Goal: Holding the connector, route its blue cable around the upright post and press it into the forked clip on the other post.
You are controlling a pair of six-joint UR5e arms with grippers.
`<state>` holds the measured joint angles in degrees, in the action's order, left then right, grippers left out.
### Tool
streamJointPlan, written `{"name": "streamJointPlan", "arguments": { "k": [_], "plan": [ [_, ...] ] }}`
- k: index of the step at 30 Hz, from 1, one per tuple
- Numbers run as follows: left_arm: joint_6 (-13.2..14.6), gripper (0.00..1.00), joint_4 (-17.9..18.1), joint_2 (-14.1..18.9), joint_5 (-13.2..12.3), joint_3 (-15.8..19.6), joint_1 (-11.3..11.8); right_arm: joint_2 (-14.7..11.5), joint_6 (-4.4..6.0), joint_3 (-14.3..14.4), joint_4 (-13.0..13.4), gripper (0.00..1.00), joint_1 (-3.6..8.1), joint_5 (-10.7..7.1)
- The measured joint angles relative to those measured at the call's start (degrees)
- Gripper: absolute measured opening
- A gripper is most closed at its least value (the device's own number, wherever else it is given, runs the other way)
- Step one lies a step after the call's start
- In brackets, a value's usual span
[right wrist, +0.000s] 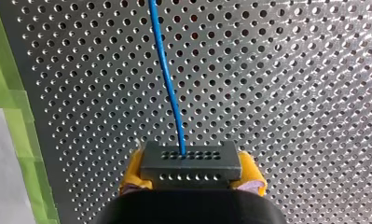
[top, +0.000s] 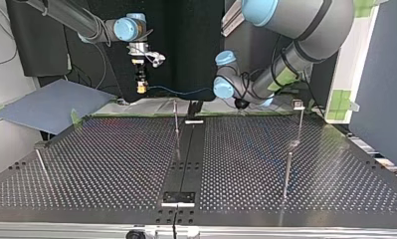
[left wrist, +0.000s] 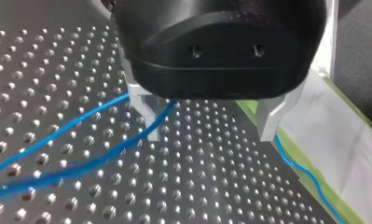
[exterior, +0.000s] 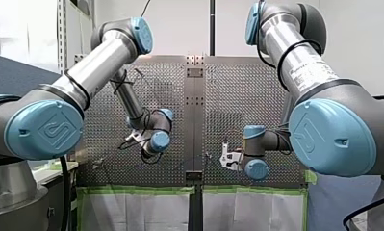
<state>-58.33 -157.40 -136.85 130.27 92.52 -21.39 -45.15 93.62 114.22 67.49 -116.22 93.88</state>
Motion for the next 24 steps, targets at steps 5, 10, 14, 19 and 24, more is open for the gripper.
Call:
{"name": "streamJointPlan", "arguments": {
  "k": [5,10,14,19,24],
  "plan": [
    [-1.7,1.00,1.4,-2.4,-1.1,-0.6,-0.4,0.0,0.00,0.0,0.2,0.00,0.00,0.00],
    [-3.5,1.00,1.4,-3.6,-2.9,-1.0,-0.9,0.0,0.00,0.0,0.2,0.00,0.03,0.00],
    [-5.6,1.00,1.8,-3.8,-4.4,-1.0,-1.3,0.0,0.00,0.0,0.2,0.00,0.02,0.00],
    [-7.7,1.00,2.7,-3.8,-6.0,-1.0,-1.4,0.0,0.00,0.0,0.1,0.00,0.01,0.00],
    [-10.1,1.00,4.2,-3.8,-6.9,-1.0,-1.2,0.0,0.00,0.0,0.0,0.00,0.03,0.00]
  ]
}}
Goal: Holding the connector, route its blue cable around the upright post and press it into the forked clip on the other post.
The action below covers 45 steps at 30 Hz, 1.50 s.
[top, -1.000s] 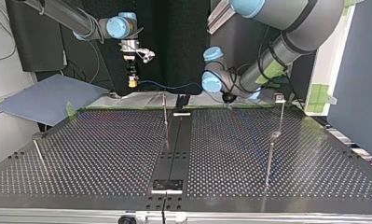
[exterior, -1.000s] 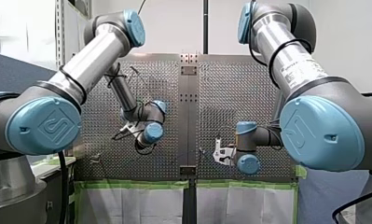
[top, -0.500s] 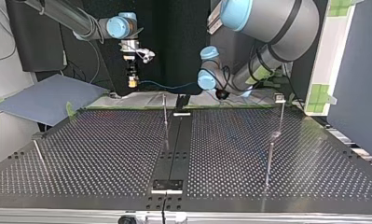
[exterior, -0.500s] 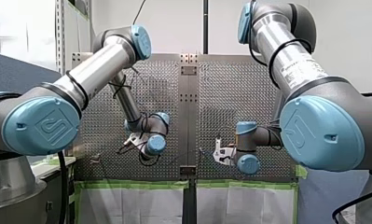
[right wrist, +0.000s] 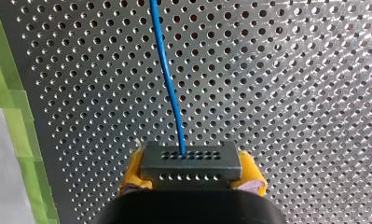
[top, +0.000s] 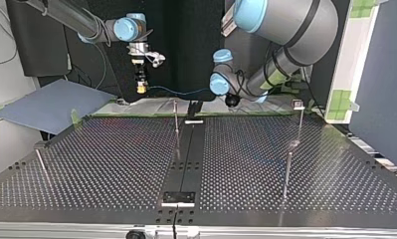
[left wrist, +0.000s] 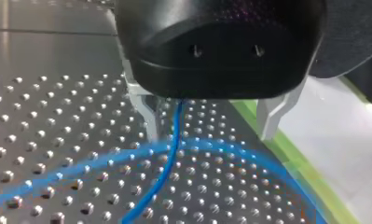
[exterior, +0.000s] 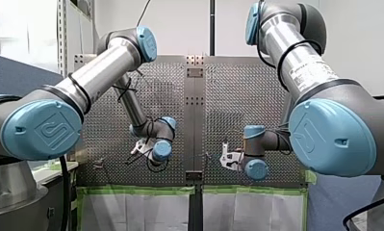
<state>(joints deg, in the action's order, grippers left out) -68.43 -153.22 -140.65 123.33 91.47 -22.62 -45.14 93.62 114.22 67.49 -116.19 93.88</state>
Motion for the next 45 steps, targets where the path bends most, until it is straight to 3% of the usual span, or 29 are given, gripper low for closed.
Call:
{"name": "streamJointPlan", "arguments": {
  "k": [22,31,45],
  "plan": [
    [-10.9,1.00,-0.4,-0.1,-1.2,0.0,0.3,0.0,0.00,0.0,-0.2,0.00,0.00,0.02],
    [-12.8,1.00,-1.1,-0.7,-5.6,0.0,-1.4,0.0,0.00,0.0,-0.3,0.00,0.03,0.07],
    [-18.9,1.00,-1.4,-0.7,-12.2,0.0,-2.4,0.0,0.00,-0.1,-0.5,0.00,0.56,0.06]
  ]
}}
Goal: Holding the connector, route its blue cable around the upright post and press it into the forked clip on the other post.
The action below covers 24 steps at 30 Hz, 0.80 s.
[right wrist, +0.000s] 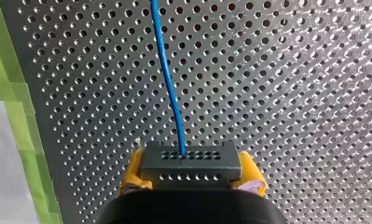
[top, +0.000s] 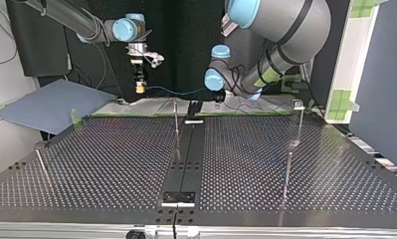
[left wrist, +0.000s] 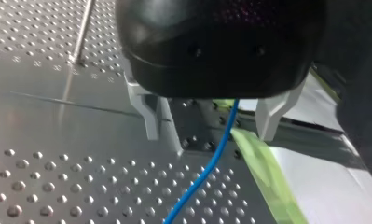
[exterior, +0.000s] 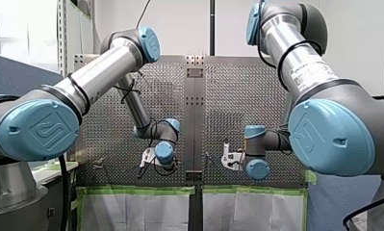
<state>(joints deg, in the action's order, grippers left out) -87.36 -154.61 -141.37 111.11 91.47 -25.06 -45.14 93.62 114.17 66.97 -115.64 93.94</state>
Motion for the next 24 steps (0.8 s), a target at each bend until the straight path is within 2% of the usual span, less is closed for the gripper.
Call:
{"name": "streamJointPlan", "arguments": {
  "k": [13,16,24],
  "plan": [
    [-6.5,1.00,6.1,0.0,-6.5,0.3,0.3,0.0,-0.28,-0.3,0.0,0.00,0.46,-0.29],
    [-7.9,1.00,7.4,0.0,-7.9,0.6,0.4,0.0,-0.53,-0.5,0.2,0.00,0.51,-0.94],
    [-11.7,1.00,10.4,0.1,-11.7,2.7,1.2,0.0,-0.94,-1.1,0.3,0.00,0.53,-4.44]
  ]
}}
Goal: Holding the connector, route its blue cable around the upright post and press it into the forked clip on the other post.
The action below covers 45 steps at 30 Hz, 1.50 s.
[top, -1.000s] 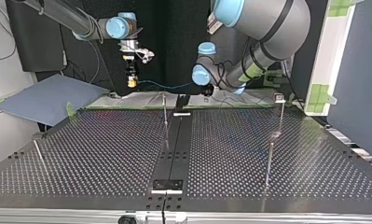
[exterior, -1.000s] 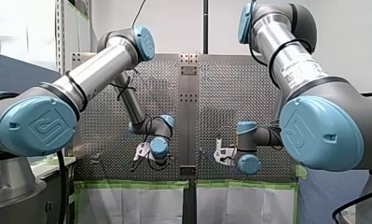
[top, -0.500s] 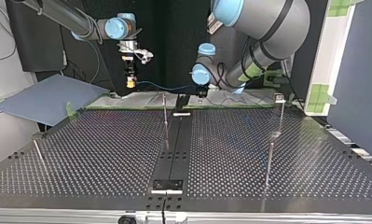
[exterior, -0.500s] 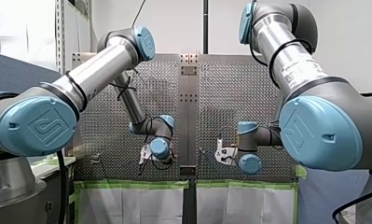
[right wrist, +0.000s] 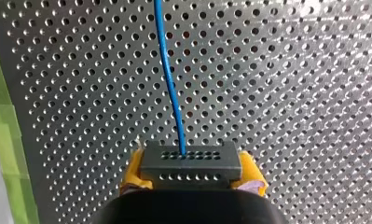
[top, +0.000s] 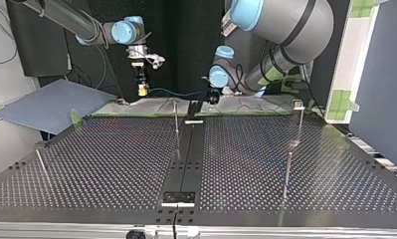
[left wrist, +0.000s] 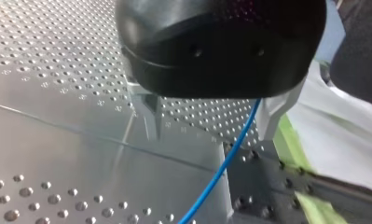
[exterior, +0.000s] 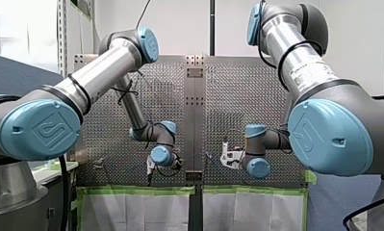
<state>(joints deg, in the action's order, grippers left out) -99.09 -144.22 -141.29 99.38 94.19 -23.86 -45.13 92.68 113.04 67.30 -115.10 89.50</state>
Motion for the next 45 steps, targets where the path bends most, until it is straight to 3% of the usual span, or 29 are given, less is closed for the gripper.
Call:
{"name": "streamJointPlan", "arguments": {
  "k": [10,18,27,36,45],
  "plan": [
    [-4.3,1.00,0.8,0.1,-4.3,0.3,0.2,0.0,-0.23,0.0,-0.3,0.00,0.12,-0.49],
    [-8.0,1.00,2.0,0.7,-8.0,1.6,0.8,0.2,-1.26,0.0,-2.0,0.00,1.33,2.39],
    [-11.9,1.00,3.9,1.1,-12.3,2.7,1.2,0.3,-1.75,-0.1,-2.5,0.00,2.73,4.22],
    [-9.5,1.00,2.6,1.2,-17.5,2.7,0.6,0.3,-2.28,-0.1,-2.5,0.00,3.10,4.43],
    [-7.0,1.00,2.0,1.5,-18.2,2.8,-0.5,0.3,-2.45,-0.1,-2.6,0.00,3.10,4.38]
  ]
}}
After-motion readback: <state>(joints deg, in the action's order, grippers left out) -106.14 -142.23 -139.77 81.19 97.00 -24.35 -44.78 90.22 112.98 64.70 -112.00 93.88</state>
